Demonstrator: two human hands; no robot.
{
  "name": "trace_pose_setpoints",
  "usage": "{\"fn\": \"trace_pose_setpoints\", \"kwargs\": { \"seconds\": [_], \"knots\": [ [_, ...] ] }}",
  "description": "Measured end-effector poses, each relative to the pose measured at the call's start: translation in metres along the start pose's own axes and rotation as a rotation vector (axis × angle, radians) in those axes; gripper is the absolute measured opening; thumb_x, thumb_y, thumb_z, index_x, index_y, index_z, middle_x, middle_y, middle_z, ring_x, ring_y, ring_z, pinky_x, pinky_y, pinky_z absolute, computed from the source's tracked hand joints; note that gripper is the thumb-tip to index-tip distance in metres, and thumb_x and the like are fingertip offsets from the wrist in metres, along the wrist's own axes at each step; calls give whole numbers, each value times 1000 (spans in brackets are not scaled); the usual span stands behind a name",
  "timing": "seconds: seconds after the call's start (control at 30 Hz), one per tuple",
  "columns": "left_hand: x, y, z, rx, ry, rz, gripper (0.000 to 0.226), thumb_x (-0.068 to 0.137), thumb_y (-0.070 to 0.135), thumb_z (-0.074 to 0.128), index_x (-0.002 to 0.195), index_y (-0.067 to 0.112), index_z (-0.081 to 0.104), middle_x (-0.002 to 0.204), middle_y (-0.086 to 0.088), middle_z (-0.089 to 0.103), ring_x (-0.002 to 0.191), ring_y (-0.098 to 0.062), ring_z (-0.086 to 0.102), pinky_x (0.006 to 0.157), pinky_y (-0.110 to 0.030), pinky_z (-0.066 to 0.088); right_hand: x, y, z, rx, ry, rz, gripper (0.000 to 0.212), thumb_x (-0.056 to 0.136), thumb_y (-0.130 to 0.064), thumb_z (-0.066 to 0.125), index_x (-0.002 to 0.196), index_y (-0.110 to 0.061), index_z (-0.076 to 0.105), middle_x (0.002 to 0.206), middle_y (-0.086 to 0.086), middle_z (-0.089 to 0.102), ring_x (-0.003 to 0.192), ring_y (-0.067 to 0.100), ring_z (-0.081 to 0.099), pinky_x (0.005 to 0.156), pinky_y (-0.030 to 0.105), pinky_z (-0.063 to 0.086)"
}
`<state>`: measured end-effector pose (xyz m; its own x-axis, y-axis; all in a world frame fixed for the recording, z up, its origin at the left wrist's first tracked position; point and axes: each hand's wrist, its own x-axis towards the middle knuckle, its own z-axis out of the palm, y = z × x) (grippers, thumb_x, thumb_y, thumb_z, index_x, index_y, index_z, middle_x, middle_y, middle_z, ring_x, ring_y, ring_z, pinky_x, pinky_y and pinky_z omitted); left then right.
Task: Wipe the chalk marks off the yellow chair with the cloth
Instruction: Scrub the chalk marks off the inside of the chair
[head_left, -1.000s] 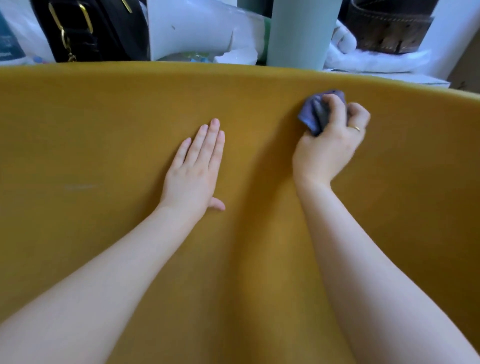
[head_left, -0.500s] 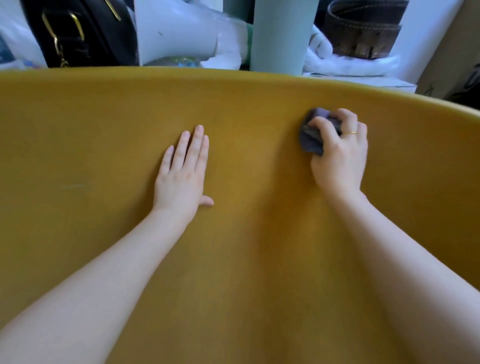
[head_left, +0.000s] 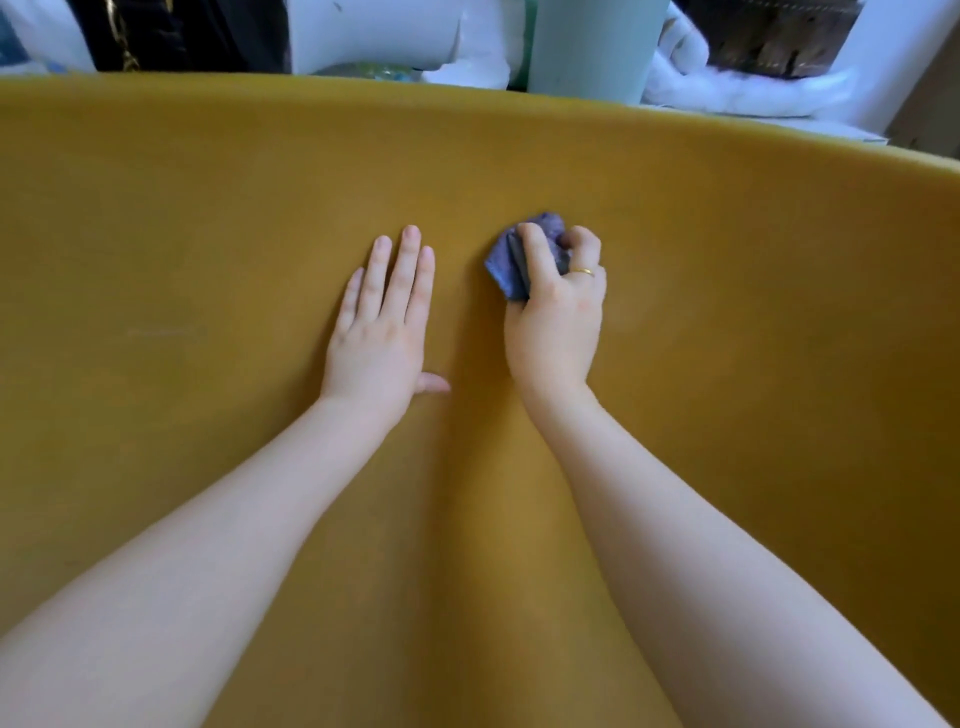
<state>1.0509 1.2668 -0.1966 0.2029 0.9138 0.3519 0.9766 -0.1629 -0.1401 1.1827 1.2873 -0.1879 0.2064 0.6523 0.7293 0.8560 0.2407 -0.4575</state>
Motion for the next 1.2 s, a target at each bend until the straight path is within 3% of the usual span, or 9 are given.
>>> {"fn": "trace_pose_setpoints", "kwargs": {
  "seconds": [0.1, 0.2, 0.27, 0.37, 0.47, 0.7, 0.93, 1.1, 1.2],
  "knots": [
    [0, 1, -1, 20, 20, -9, 132, 53, 51, 80, 148, 1, 3, 157, -15, -1, 145, -34, 3, 116, -39, 6, -12, -6, 4, 5, -194, -255, 39, 72, -1, 58, 107, -15, 65, 115, 18, 56, 75, 34, 52, 51, 30, 43],
    [-1, 4, -7, 12, -65, -24, 127, 66, 53, 72, 147, 4, -11, 156, -13, -15, 144, -32, -10, 117, -38, -1, -4, 6, -12, -158, -291, -463, 33, 75, -12, 46, 97, -19, 68, 107, 15, 62, 66, 30, 52, 44, 25, 35],
    [-2, 5, -10, 47, -95, -32, 124, 71, 58, 66, 146, 5, -17, 154, -12, -22, 144, -31, -15, 117, -37, -3, 7, 31, -34, -287, -264, -442, 33, 71, -13, 45, 94, -21, 68, 106, 14, 64, 66, 30, 54, 46, 26, 35],
    [-3, 6, -12, 78, -123, -37, 123, 73, 61, 62, 145, 6, -21, 153, -12, -26, 143, -31, -17, 117, -37, -3, 18, 84, -84, -405, -84, -263, 37, 68, -5, 56, 100, -21, 66, 113, 15, 61, 70, 35, 53, 50, 30, 40],
    [-2, 10, -15, 46, -125, -61, 124, 72, 58, 65, 146, 6, -20, 153, -12, -26, 143, -31, -17, 117, -38, -2, 19, 111, -119, -472, 52, -208, 41, 71, 2, 57, 106, -17, 65, 116, 18, 59, 74, 38, 52, 53, 33, 40],
    [-10, 15, -9, -18, -138, -7, 132, 66, 57, 71, 145, 2, -19, 153, -14, -26, 143, -27, -18, 116, -32, -3, 10, 80, -72, -283, 72, 41, 50, 70, 7, 50, 111, -17, 64, 124, 19, 53, 89, 41, 50, 61, 35, 41],
    [-9, 17, -4, -53, -90, -14, 135, 59, 52, 76, 146, 1, -14, 154, -15, -20, 144, -27, -15, 116, -32, -2, -40, 26, -7, -127, -126, -224, 43, 74, -14, 38, 104, -18, 68, 110, 12, 64, 78, 31, 57, 51, 26, 45],
    [-12, 18, -7, -36, -81, -21, 133, 59, 52, 76, 147, 1, -11, 155, -15, -17, 145, -27, -11, 117, -33, 0, -51, 37, -20, -190, -337, -521, 38, 76, -19, 37, 93, -20, 71, 101, 12, 66, 71, 29, 57, 48, 26, 44],
    [-12, 16, -9, -8, -108, -16, 134, 62, 60, 71, 146, 2, -16, 154, -13, -22, 144, -26, -14, 116, -32, -2, -21, 55, -44, -250, -325, -508, 34, 75, -20, 40, 90, -22, 71, 100, 12, 64, 70, 31, 56, 48, 27, 44]
  ]
}}
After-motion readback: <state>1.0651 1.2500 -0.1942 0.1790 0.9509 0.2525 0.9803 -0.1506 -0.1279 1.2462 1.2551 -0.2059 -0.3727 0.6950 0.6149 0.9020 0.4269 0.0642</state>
